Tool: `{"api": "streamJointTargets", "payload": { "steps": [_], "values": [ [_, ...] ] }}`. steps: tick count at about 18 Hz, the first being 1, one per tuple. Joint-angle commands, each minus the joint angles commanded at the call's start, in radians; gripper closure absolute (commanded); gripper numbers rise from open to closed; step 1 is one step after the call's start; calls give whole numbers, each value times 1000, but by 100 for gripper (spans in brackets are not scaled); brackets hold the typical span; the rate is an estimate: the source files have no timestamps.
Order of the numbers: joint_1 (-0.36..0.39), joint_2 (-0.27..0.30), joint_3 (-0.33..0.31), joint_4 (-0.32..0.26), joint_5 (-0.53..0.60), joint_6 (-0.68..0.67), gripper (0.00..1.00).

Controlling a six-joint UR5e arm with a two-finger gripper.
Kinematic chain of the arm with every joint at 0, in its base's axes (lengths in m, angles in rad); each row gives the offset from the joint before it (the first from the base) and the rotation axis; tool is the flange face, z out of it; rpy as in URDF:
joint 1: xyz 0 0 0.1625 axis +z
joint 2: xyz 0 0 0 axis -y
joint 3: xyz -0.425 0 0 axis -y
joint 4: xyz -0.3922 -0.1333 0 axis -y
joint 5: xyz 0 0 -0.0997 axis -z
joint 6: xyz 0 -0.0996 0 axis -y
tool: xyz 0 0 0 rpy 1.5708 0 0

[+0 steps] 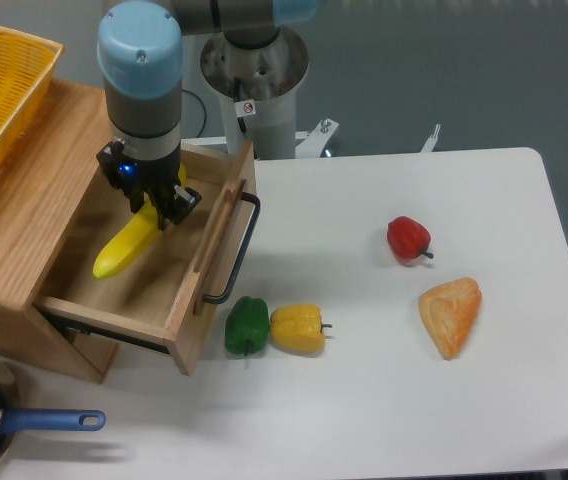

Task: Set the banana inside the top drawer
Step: 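Lower the banana down into the open wooden drawer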

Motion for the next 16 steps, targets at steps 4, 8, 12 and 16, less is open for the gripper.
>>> {"api": "streamJointTargets", "payload": {
  "steps": [4,8,12,16],
  "values": [
    [0,-8,0,0,0,0,66],
    [-2,-11,0,0,2,2,64],
    [0,-9,2,2,2,2,63],
    [-2,-11,2,2,2,3,63]
  ]
}}
